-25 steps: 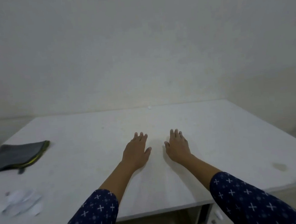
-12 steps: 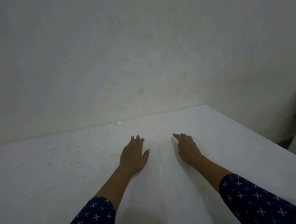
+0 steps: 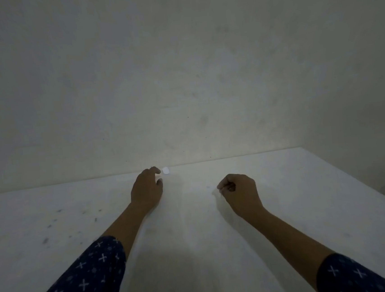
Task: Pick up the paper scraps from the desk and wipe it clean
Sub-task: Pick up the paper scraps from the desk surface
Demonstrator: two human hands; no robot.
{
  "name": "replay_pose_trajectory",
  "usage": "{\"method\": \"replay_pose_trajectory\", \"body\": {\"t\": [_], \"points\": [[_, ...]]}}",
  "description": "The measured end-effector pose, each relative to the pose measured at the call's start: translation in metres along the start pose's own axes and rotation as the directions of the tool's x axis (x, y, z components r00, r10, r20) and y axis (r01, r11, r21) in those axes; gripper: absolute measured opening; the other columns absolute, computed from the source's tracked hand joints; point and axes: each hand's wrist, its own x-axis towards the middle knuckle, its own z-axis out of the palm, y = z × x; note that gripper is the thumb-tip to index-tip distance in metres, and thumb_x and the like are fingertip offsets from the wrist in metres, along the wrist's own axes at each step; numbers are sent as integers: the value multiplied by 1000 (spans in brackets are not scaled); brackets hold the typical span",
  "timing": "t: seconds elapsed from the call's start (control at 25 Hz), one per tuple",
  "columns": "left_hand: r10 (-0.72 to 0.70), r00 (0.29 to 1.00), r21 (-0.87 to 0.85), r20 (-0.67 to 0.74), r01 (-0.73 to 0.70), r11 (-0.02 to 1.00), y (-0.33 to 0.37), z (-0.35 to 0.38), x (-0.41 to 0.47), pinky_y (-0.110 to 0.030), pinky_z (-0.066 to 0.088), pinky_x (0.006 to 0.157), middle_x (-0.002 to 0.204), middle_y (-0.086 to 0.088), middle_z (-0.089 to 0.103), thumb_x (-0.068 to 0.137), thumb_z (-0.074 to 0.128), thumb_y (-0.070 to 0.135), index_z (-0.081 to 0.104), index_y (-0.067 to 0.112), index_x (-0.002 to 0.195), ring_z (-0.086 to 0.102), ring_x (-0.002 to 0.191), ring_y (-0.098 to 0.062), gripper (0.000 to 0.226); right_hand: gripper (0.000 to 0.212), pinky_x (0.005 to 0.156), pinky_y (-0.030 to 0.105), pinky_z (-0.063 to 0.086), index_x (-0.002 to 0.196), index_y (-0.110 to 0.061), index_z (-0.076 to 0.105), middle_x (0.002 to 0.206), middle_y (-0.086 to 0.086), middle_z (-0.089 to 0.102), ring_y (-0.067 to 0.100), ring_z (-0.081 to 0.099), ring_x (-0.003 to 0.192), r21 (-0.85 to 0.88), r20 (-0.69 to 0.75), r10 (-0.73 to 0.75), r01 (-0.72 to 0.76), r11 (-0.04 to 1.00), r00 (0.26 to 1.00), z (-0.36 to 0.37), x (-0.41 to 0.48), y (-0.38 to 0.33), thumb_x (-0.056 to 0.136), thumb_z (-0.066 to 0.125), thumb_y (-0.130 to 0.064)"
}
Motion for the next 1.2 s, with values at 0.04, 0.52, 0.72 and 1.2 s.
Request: {"method": "replay_pose_trajectory", "body": {"t": [0.04, 0.52, 0.72, 1.2], "points": [[19, 1000, -22, 8, -19, 1000, -2, 4, 12, -38, 42, 90, 117, -15, 60, 90, 53, 10, 57, 6, 117, 54, 109, -32, 27, 23, 59, 5, 39, 72, -11, 70, 75, 1, 68, 7, 56, 68, -2, 1, -15, 15, 1000, 1000, 8, 5, -3, 76, 54, 5], [192, 981, -12, 6, -192, 981, -14, 26, 54, -32, 41, 68, 80, -17, 63, 81, 49, -6, 65, 0, 80, 58, 80, -31, 17, 22, 58, 4, 37, 76, -12, 69, 68, -5, 58, 1, 50, 62, 24, 62, -45, 44, 999, 997, 51, 19, -10, 77, 55, 5], [54, 998, -290, 11, -49, 956, 15, -1, 20, -17, 41, 53, 54, -2, 57, 69, 69, -6, 53, 15, 62, 52, 52, -10, 27, 12, 59, 3, 40, 80, -8, 68, 59, -8, 56, -2, 54, 56, 178, 22, 54, -57, 982, 998, 41, -2, -28, 80, 61, 2], [-78, 993, -402, 87, 106, 909, 14, -102, -122, -21, 56, 66, 62, 3, 68, 70, 67, -8, 74, 13, 71, 66, 55, -7, 22, 16, 63, 24, 55, 71, -12, 64, 55, 0, 65, 15, 65, 54, 410, 163, 188, -240, 880, 969, 39, -99, -111, 74, 66, 3]]}}
